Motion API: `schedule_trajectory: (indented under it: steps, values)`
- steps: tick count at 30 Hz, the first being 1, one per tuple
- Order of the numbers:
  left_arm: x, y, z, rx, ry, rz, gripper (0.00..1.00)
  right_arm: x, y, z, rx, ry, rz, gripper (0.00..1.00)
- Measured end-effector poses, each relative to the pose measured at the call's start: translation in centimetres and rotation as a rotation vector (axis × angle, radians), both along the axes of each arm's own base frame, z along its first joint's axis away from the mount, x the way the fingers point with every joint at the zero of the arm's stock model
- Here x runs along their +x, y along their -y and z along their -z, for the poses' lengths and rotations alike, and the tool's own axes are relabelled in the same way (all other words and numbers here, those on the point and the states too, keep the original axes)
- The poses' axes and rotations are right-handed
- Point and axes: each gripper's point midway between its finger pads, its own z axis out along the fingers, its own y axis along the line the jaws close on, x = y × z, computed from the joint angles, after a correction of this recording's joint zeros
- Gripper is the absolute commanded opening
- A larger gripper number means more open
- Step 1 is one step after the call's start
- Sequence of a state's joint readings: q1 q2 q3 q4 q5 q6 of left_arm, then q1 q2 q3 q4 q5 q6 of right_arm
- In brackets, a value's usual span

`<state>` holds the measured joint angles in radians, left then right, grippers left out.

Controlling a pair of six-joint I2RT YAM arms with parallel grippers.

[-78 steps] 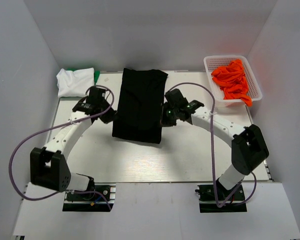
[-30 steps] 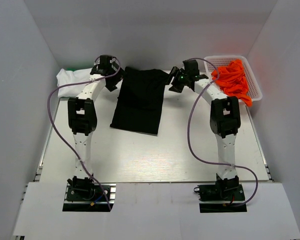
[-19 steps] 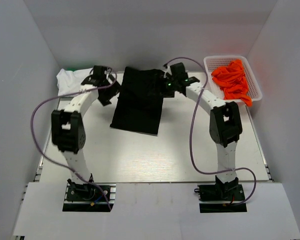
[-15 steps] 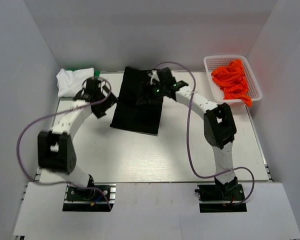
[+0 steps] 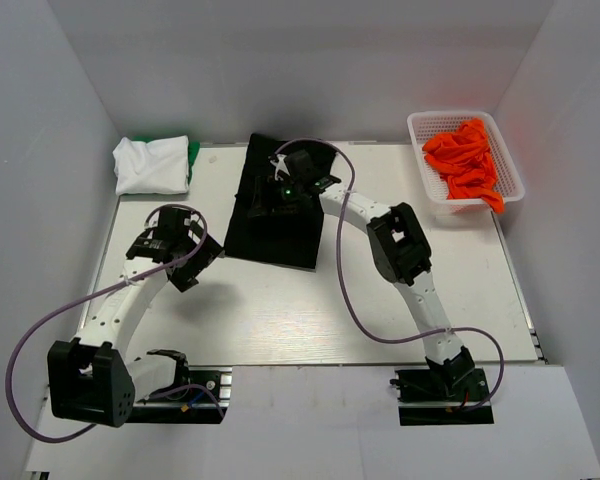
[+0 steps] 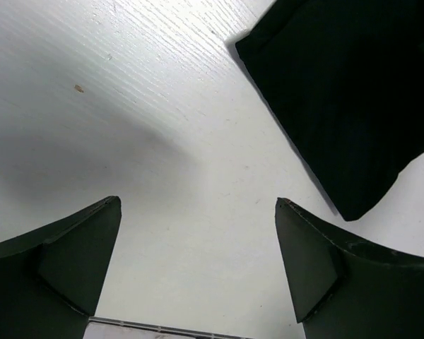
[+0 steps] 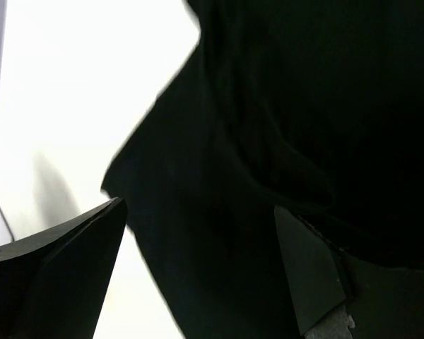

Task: Fold and stack the t-shirts
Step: Fold the folded rectangular tshirt in 1/3 of the way, then grab one side of the 2/3 rectangular tshirt with both arms

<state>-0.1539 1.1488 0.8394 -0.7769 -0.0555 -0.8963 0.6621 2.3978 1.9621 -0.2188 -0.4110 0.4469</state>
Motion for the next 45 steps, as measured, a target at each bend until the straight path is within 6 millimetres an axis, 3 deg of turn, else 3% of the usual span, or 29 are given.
schedule_trajectory:
  steps: [7, 15, 19, 22, 26, 29, 32, 35, 40, 42, 45]
  values:
    - [-0.8, -0.1, 0.3, 0.004, -0.033, -0.003, 1.00, 4.9, -0.6, -1.1, 0.103, 0.069, 0.120, 0.90]
    - [-1.3, -0.2, 0.7, 0.009, -0.063, -0.002, 1.00, 10.0, 3.3, -1.9, 0.120, 0.087, 0.295, 0.90]
    - [-0.8, -0.2, 1.1, 0.015, -0.067, 0.007, 1.00, 11.4, 5.0, -2.7, 0.110, 0.126, 0.296, 0.90]
    - [0.4, 0.0, 1.7, 0.019, -0.068, 0.014, 1.00, 11.3, 5.9, -3.7, 0.076, 0.161, 0.273, 0.90]
    - [2.5, 0.3, 2.3, 0.025, -0.059, 0.028, 1.00, 8.2, 7.6, -6.5, 0.018, 0.192, 0.247, 0.90]
    - [4.0, 0.4, 2.9, 0.033, -0.052, 0.037, 1.00, 4.3, 9.7, -10.0, -0.002, 0.211, 0.245, 0.90]
    - [5.3, 0.6, 4.0, 0.043, -0.051, 0.052, 1.00, 0.1, 11.5, -11.3, -0.002, 0.180, 0.252, 0.90]
    - [6.1, 0.8, 5.5, 0.053, -0.062, 0.076, 1.00, -4.1, 13.0, -8.5, -0.017, 0.071, 0.251, 0.90]
    - [6.9, 1.2, 7.5, 0.054, -0.085, 0.105, 0.90, -11.2, 16.1, 0.5, -0.131, -0.220, 0.261, 0.90]
    - [7.4, 1.4, 7.8, 0.050, -0.070, 0.110, 0.89, -13.1, 16.7, 2.2, -0.152, -0.293, 0.266, 0.90]
    - [8.4, 1.6, 7.9, 0.039, -0.037, 0.114, 0.79, -13.9, 16.6, 2.5, -0.139, -0.337, 0.265, 0.90]
